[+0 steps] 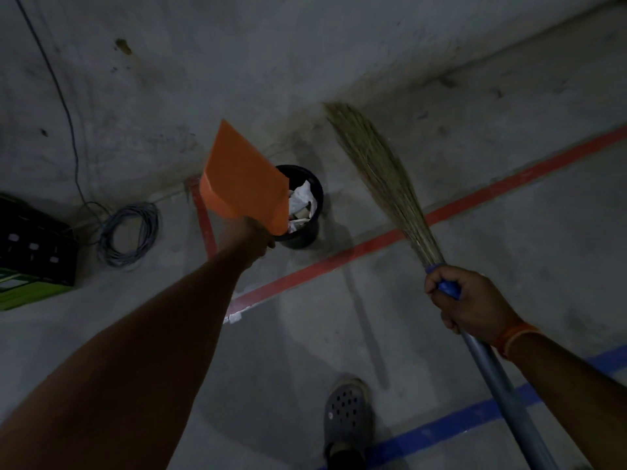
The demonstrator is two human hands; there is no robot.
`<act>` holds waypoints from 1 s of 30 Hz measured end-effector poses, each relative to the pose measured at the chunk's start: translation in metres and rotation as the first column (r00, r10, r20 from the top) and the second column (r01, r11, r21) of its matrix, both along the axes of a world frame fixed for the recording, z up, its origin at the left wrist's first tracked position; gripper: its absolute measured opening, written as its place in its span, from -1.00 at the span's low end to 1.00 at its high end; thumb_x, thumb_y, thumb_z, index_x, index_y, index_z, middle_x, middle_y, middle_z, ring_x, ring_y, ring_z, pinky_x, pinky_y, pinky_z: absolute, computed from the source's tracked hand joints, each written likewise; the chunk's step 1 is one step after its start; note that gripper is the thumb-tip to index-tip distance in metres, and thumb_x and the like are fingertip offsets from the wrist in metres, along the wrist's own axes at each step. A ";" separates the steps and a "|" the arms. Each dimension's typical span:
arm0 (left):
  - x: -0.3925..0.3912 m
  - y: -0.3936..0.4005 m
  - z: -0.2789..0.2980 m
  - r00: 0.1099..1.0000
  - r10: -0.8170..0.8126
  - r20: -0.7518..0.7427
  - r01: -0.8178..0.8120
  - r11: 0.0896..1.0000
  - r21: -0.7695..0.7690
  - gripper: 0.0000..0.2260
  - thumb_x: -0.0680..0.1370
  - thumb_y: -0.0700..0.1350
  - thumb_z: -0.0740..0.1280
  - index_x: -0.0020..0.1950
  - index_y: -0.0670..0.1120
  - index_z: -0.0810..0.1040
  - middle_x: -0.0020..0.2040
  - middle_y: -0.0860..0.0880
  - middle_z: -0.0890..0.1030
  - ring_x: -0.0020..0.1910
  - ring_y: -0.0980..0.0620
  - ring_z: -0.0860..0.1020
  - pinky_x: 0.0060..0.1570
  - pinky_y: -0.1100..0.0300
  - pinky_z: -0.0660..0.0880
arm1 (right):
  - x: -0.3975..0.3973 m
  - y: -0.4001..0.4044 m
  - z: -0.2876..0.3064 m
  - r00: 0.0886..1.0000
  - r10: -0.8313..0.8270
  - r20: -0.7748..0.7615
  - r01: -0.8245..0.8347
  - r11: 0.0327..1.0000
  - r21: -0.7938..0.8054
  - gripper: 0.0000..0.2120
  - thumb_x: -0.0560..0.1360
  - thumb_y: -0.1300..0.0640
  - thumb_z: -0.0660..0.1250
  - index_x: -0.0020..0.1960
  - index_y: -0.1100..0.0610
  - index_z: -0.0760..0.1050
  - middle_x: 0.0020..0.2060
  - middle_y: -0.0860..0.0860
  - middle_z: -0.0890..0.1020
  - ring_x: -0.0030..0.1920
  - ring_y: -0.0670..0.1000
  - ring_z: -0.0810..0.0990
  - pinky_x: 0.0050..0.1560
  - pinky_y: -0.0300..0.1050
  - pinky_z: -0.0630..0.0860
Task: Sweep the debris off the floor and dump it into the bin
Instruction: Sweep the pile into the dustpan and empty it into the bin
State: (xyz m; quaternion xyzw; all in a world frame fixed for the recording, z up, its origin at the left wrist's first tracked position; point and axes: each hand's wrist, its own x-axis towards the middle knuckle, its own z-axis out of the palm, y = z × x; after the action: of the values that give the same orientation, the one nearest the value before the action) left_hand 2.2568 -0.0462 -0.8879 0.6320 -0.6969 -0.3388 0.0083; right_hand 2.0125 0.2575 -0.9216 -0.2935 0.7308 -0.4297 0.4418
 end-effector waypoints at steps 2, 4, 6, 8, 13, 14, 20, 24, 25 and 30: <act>0.011 0.039 -0.003 0.988 0.007 -0.157 -0.006 1.000 0.009 -0.78 0.48 -0.32 0.25 -0.31 -0.22 0.63 -0.42 -0.16 0.55 -0.52 -0.01 0.44 -0.50 0.28 0.32 | 0.000 0.027 0.003 1.000 -0.005 -0.010 0.005 1.000 -0.014 -0.80 0.50 0.41 0.31 -0.15 0.13 0.56 -0.44 0.12 0.50 -0.55 0.11 0.47 -0.48 -0.07 0.47; 0.021 0.090 -0.003 0.970 0.017 -0.244 -0.012 1.000 0.019 -0.75 0.49 -0.35 0.23 -0.30 -0.20 0.64 -0.43 -0.13 0.54 -0.54 0.04 0.44 -0.50 0.30 0.33 | -0.001 0.062 0.008 1.000 0.001 -0.030 -0.001 1.000 -0.016 -0.81 0.50 0.39 0.32 -0.15 0.12 0.55 -0.44 0.11 0.51 -0.54 0.11 0.48 -0.47 -0.07 0.48; 0.027 0.146 0.000 0.960 0.005 -0.279 0.010 0.999 0.052 -0.75 0.53 -0.37 0.22 -0.25 -0.22 0.64 -0.46 -0.08 0.54 -0.61 0.14 0.41 -0.58 0.36 0.31 | -0.002 0.109 0.013 0.998 0.002 -0.056 -0.002 1.000 -0.002 -0.81 0.50 0.36 0.33 -0.16 0.09 0.55 -0.44 0.10 0.51 -0.53 0.09 0.49 -0.46 -0.08 0.48; 0.035 0.206 0.001 0.954 -0.004 -0.301 0.043 0.991 0.123 -0.74 0.58 -0.37 0.20 -0.21 -0.26 0.63 -0.46 -0.07 0.52 -0.66 0.17 0.36 -0.66 0.40 0.24 | -0.003 0.160 0.016 0.997 -0.001 -0.072 0.001 1.000 0.011 -0.79 0.49 0.36 0.32 -0.17 0.07 0.55 -0.43 0.09 0.51 -0.54 0.08 0.49 -0.47 -0.09 0.48; 0.050 0.336 -0.008 0.962 -0.078 -0.262 0.136 0.969 0.208 -0.74 0.56 -0.38 0.21 -0.21 -0.27 0.67 -0.35 -0.19 0.57 -0.61 0.10 0.41 -0.62 0.35 0.28 | -0.002 0.294 0.020 0.993 0.020 -0.116 -0.012 0.998 0.068 -0.78 0.47 0.38 0.31 -0.17 0.07 0.55 -0.49 -0.02 0.53 -0.55 0.08 0.51 -0.51 -0.10 0.50; 0.050 0.360 -0.009 0.962 -0.100 -0.254 0.159 0.962 0.224 -0.73 0.54 -0.38 0.21 -0.22 -0.25 0.68 -0.35 -0.17 0.58 -0.60 0.10 0.42 -0.61 0.34 0.30 | 0.001 0.321 0.020 0.993 0.012 -0.116 -0.003 0.997 0.080 -0.79 0.47 0.38 0.31 -0.17 0.09 0.54 -0.50 -0.03 0.52 -0.55 0.08 0.51 -0.52 -0.09 0.50; 0.051 0.498 -0.012 0.929 -0.177 -0.325 0.271 0.924 0.271 -0.69 0.52 -0.39 0.20 -0.29 -0.21 0.68 -0.41 -0.14 0.59 -0.54 0.01 0.43 -0.55 0.29 0.33 | 0.043 0.465 0.023 0.990 -0.057 -0.132 0.074 0.989 0.125 -0.82 0.48 0.38 0.32 -0.15 0.11 0.54 -0.51 -0.10 0.54 -0.54 0.05 0.50 -0.51 -0.14 0.48; 0.069 0.588 -0.020 0.901 -0.245 -0.358 0.353 0.894 0.275 -0.73 0.50 -0.26 0.24 -0.30 -0.10 0.68 -0.46 -0.11 0.54 -0.57 0.02 0.38 -0.58 0.34 0.24 | 0.088 0.568 0.025 0.982 -0.123 -0.144 0.144 0.978 0.150 -0.84 0.49 0.37 0.31 -0.14 0.13 0.55 -0.47 0.02 0.53 -0.53 0.11 0.52 -0.50 -0.12 0.49; 0.076 0.609 -0.021 0.891 -0.225 -0.394 0.353 0.890 0.290 -0.75 0.49 -0.24 0.25 -0.30 -0.11 0.68 -0.47 -0.10 0.53 -0.58 0.04 0.37 -0.58 0.34 0.23 | 0.099 0.592 0.024 0.980 -0.144 -0.137 0.165 0.974 0.156 -0.84 0.50 0.37 0.31 -0.14 0.13 0.55 -0.45 0.08 0.53 -0.53 0.12 0.52 -0.50 -0.10 0.50; 0.113 0.715 -0.019 0.859 -0.249 -0.448 0.425 0.835 0.351 -0.78 0.46 -0.25 0.23 -0.25 -0.23 0.66 -0.39 -0.12 0.56 -0.59 0.14 0.39 -0.61 0.35 0.25 | 0.149 0.717 0.014 0.965 -0.244 -0.098 0.260 0.944 0.205 -0.80 0.49 0.37 0.33 -0.17 0.09 0.54 -0.42 0.20 0.52 -0.54 0.11 0.51 -0.51 -0.04 0.51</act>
State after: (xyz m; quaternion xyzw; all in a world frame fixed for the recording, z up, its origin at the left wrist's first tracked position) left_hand 2.3694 0.6687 -0.9066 0.4028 -0.6892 -0.5994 -0.0583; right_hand 2.1619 0.9745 -0.9079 -0.1630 0.8199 -0.3899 0.3862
